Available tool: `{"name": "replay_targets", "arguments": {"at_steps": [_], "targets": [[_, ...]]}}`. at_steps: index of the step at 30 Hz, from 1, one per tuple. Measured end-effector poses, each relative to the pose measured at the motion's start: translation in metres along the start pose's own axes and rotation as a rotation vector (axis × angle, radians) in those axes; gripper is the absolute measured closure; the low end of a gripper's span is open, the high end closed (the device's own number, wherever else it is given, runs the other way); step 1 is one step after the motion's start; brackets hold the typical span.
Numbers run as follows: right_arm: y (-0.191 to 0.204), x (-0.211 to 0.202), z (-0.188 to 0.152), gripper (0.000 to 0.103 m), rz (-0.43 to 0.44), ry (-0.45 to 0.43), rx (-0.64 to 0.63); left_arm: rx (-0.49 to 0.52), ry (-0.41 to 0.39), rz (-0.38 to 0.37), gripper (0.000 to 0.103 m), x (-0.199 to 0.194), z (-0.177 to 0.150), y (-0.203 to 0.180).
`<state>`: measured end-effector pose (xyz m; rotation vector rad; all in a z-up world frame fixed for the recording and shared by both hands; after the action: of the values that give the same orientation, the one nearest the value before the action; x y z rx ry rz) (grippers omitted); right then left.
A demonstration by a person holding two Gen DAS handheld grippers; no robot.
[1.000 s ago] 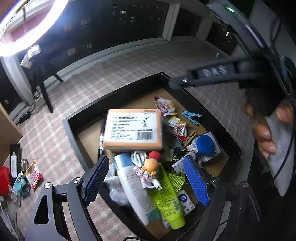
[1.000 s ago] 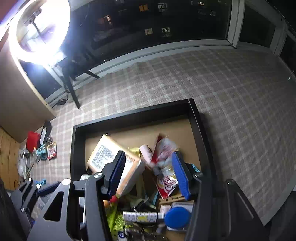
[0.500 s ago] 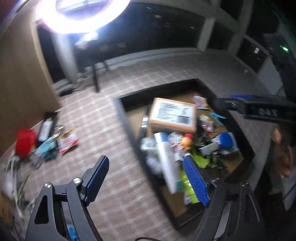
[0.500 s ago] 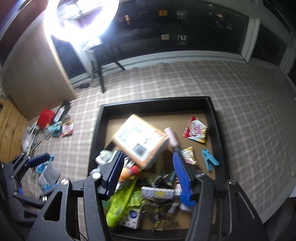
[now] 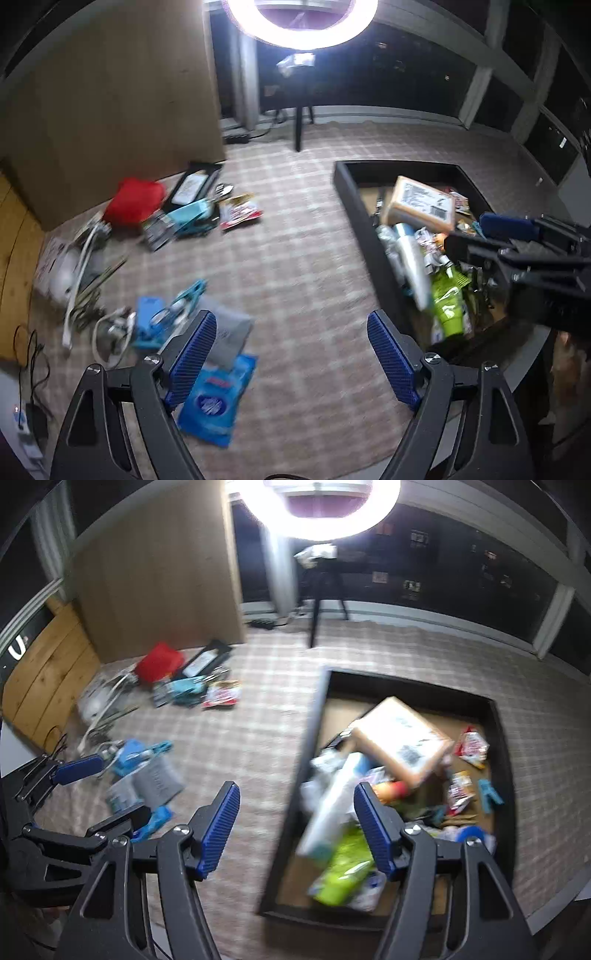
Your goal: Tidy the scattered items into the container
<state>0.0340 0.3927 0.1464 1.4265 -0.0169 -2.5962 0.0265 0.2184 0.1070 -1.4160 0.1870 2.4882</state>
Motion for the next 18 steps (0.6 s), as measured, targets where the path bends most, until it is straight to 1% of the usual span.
{"name": "replay_targets", "arguments": {"at_steps": [3,5,6,7,8,12,15,18], "targets": [[0.027,0.002,-0.007,0.040,0.002,-0.001,-0.017,-0.025,-0.002,0.025,0.020,-0.009,-0.011,0.023],[0.044,0.003,-0.011,0.039,-0.001,-0.003,-0.022,-0.053,-0.001,0.035,0.017,-0.013,-0.020,0.041],[0.052,0.004,-0.013,0.039,0.002,-0.003,-0.022,-0.066,-0.005,0.037,0.014,-0.014,-0.023,0.050],[0.060,0.005,-0.015,0.039,0.005,-0.002,-0.020,-0.079,-0.008,0.042,0.005,-0.016,-0.027,0.058],[0.066,0.006,-0.016,0.039,0.007,-0.001,-0.020,-0.098,-0.011,0.044,0.001,-0.017,-0.031,0.068],[0.094,0.009,-0.021,0.039,0.016,0.006,-0.037,-0.150,-0.003,0.047,0.001,-0.018,-0.044,0.098],[0.107,0.011,-0.024,0.039,0.003,0.003,-0.045,-0.178,0.008,0.054,0.001,-0.016,-0.053,0.118],[0.116,0.014,-0.028,0.039,-0.003,0.006,-0.041,-0.194,0.018,0.044,0.001,-0.014,-0.062,0.131]]}}
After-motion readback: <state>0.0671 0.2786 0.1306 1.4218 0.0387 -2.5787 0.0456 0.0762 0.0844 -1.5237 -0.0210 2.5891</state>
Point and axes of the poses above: each gripper's, at about its wrist camera, not at the fingertips, and x roughly the way its jaws point, y to its left, z to its top, the point moved 6 cm from there along x, roughly the way its jaws point, and after that the axes turned 1 degree about x, right-handed, at the moved point
